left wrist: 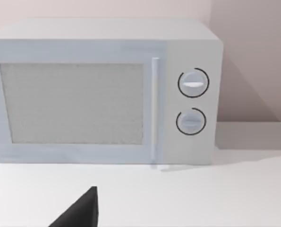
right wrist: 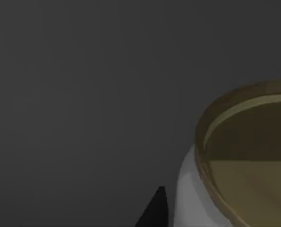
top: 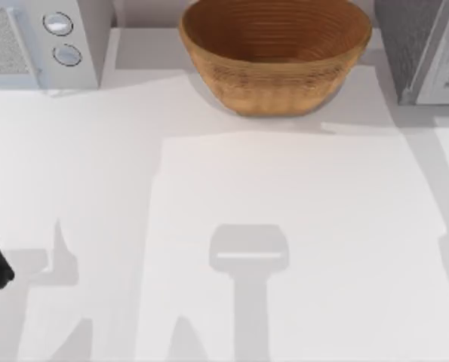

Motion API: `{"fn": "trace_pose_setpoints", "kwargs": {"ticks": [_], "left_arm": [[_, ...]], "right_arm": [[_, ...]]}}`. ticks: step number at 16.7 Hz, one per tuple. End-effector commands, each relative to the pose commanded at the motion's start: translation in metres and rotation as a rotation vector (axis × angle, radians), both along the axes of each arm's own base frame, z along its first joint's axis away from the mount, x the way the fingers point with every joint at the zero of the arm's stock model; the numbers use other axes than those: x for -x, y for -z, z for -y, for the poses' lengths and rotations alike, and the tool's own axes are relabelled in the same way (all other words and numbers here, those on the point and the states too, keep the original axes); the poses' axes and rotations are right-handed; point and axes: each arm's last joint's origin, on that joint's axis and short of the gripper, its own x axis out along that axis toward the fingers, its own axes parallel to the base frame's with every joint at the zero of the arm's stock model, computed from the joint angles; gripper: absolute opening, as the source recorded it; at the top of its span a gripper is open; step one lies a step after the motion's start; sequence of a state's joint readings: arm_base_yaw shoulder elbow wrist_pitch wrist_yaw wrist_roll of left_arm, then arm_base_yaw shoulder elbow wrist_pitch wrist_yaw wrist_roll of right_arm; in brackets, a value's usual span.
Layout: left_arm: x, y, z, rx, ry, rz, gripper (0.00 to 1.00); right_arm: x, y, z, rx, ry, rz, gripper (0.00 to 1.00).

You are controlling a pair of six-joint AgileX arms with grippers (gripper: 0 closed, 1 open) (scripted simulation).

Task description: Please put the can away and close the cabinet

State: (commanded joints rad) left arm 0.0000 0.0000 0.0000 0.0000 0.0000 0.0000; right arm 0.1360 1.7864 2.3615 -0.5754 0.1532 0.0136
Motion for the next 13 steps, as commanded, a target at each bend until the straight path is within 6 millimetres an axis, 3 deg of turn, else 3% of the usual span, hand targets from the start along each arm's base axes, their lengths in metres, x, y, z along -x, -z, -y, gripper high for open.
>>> {"fn": "trace_pose_setpoints", "kwargs": {"ticks": [6, 13], "left_arm": [[0.0, 0.0, 0.0, 0.0, 0.0, 0.0, 1.0], [0.0, 0.0, 0.0, 0.0, 0.0, 0.0, 1.0]], "right_arm": [[-0.048, 0.007, 0.005, -0.006, 0.004, 0.004, 0.0], [-0.056, 0.012, 0.006, -0.006, 0.004, -0.002, 0.0]]}}
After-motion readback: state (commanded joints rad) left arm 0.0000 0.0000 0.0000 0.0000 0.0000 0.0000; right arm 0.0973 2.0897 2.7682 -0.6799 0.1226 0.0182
